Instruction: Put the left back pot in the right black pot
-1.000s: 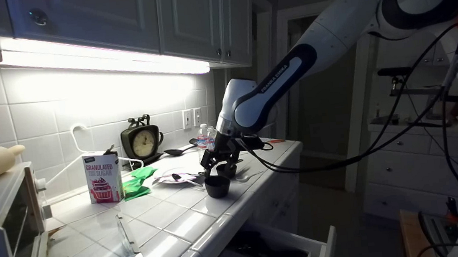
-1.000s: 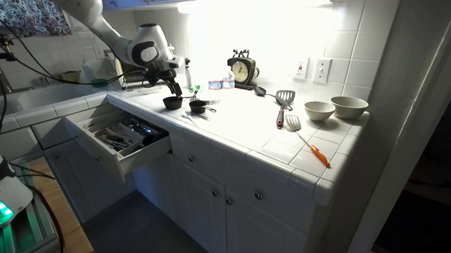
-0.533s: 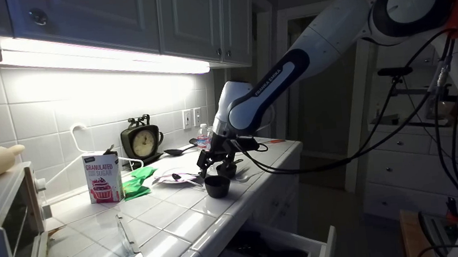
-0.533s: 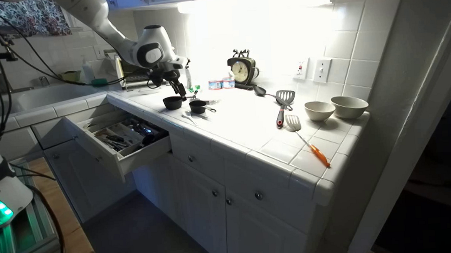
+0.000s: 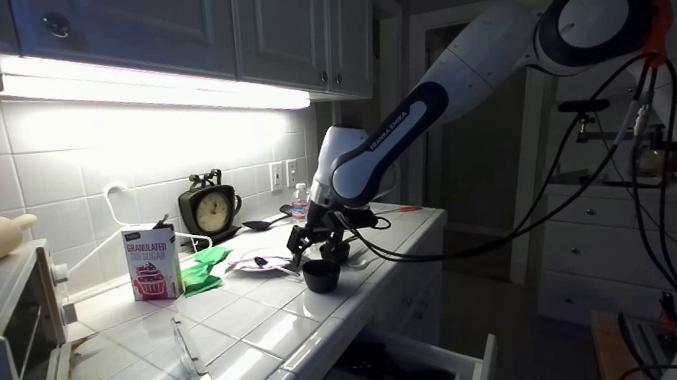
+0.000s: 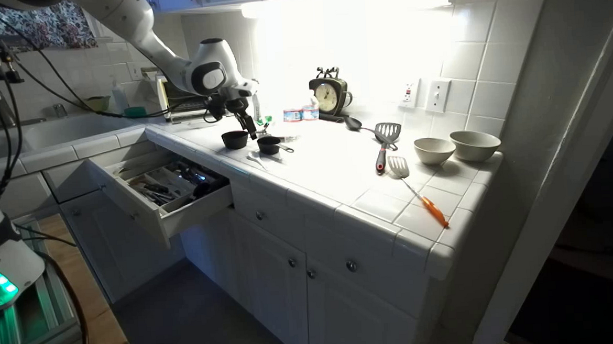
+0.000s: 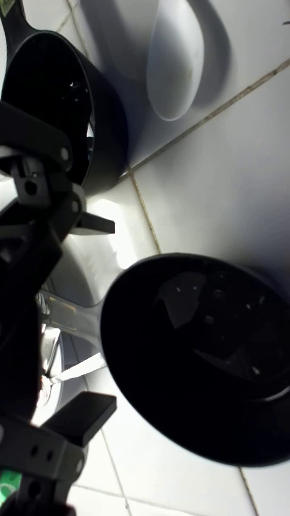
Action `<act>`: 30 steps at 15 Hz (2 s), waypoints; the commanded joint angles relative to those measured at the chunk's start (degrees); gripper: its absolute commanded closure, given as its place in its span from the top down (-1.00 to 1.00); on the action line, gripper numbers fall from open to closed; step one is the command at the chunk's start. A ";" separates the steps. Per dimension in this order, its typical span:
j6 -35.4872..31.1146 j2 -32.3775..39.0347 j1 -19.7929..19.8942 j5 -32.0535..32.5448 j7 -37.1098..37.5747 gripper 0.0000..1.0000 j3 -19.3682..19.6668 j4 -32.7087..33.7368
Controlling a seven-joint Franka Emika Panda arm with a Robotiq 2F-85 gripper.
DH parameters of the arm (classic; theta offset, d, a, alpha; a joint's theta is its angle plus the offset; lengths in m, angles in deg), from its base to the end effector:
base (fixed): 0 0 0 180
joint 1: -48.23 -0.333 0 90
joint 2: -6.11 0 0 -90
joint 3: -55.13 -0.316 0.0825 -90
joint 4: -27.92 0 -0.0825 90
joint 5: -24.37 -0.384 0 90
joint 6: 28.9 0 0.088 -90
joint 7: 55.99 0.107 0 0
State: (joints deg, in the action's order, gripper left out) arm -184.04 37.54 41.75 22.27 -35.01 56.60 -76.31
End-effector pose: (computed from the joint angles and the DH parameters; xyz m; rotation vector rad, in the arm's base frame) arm 0.6786 0.0599 0.2712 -2.9813 0.4556 -0.5020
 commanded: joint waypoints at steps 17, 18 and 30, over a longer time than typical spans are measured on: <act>-0.33 2.40 -4.12 0.01 6.26 -0.02 4.06 3.50; -0.29 2.41 -4.15 0.00 6.31 -0.13 4.10 3.54; 0.02 2.56 -4.98 0.27 8.10 -0.89 5.12 3.88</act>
State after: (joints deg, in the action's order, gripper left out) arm -184.05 38.87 37.90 22.27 -28.84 60.56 -73.86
